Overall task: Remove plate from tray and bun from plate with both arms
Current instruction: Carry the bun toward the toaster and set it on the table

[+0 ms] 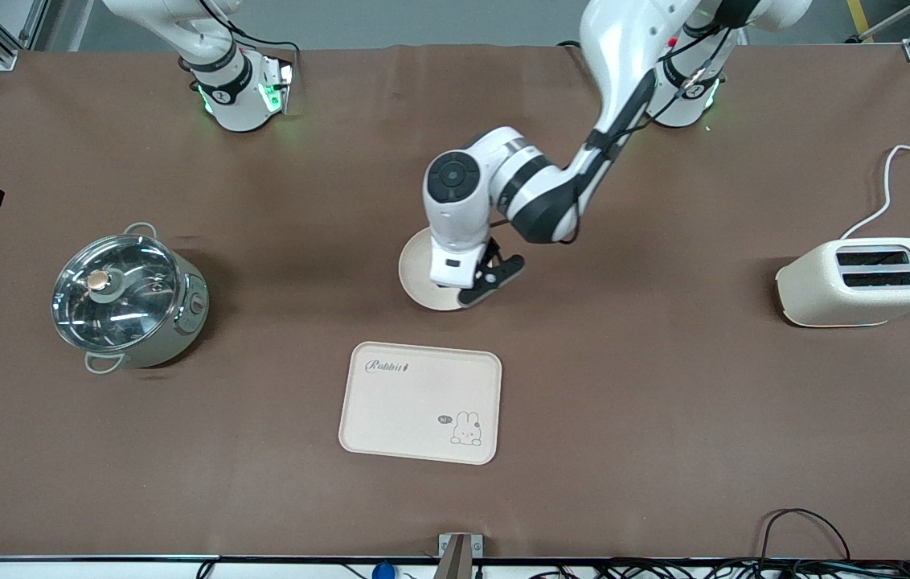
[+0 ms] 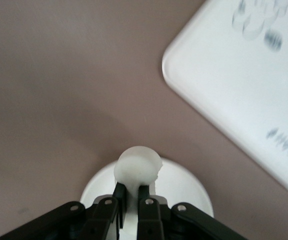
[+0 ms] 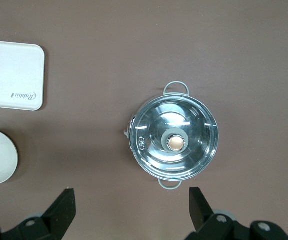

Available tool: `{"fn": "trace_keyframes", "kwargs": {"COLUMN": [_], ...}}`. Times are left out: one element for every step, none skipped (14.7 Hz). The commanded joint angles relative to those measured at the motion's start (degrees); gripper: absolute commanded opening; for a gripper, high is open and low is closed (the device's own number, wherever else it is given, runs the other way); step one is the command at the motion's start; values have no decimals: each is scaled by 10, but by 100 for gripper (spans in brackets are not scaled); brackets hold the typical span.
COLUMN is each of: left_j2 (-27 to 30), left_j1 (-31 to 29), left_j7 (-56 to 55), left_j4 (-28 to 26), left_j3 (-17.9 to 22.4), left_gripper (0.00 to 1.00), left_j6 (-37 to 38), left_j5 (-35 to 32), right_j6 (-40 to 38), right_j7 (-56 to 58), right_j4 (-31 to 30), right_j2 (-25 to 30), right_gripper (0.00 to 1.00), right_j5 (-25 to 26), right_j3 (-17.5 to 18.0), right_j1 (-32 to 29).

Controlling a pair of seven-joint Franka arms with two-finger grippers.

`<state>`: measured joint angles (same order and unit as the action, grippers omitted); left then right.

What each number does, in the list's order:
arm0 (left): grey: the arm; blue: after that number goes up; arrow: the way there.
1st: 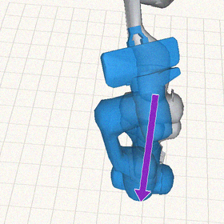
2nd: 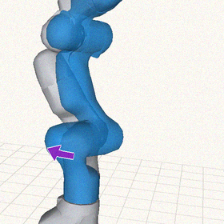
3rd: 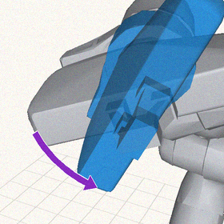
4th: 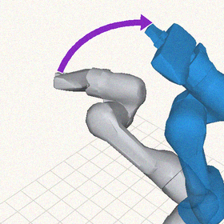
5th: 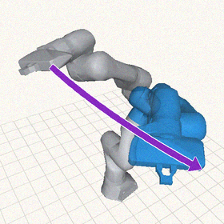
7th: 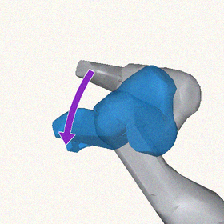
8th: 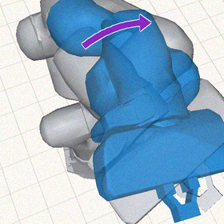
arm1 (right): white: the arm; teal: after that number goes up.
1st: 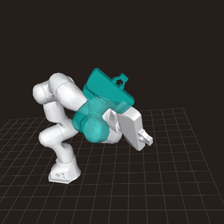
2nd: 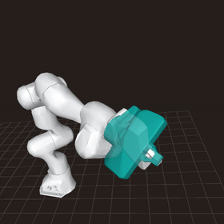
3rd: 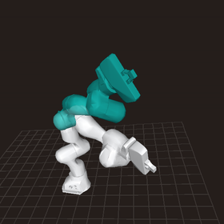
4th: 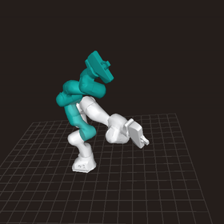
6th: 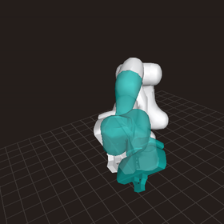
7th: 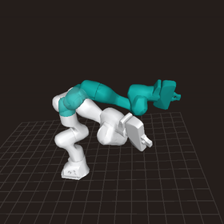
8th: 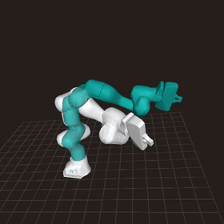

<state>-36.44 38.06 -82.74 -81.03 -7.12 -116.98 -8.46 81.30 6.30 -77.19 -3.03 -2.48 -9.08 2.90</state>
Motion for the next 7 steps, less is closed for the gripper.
{"fn": "trace_keyframes", "kwargs": {"left_j2": [24, 25, 29, 25, 21, 10, -3], "left_j1": [-65, -87, -114, -146, -164, -187, -207], "left_j7": [54, 74, 85, 102, 126, 143, 157], "left_j4": [-12, -12, -12, -15, -18, -18, -19], "left_j3": [-4, -4, -4, -7, -7, -7, -7], "left_gripper": [13, 13, 14, 14, 14, 15, 15], "left_j6": [6, 6, 6, 6, 6, 6, 6], "left_j5": [-16, -12, -10, -11, -9, -7, -10], "right_j6": [-1, -1, 1, 4, 7, 15, 22], "right_j7": [6, 6, 6, 6, 6, 6, 5], "right_j4": [-9, -7, -5, -4, -4, -4, -4], "right_j2": [12, 12, 13, 13, 13, 12, 12], "right_gripper": [100, 100, 100, 100, 100, 100, 100], "right_j5": [-8, -6, -6, -6, -6, -7, -9], "right_j3": [9, 9, 9, 8, 10, 8, 8], "right_j1": [-8, -6, -4, -5, -7, -4, -4]}}
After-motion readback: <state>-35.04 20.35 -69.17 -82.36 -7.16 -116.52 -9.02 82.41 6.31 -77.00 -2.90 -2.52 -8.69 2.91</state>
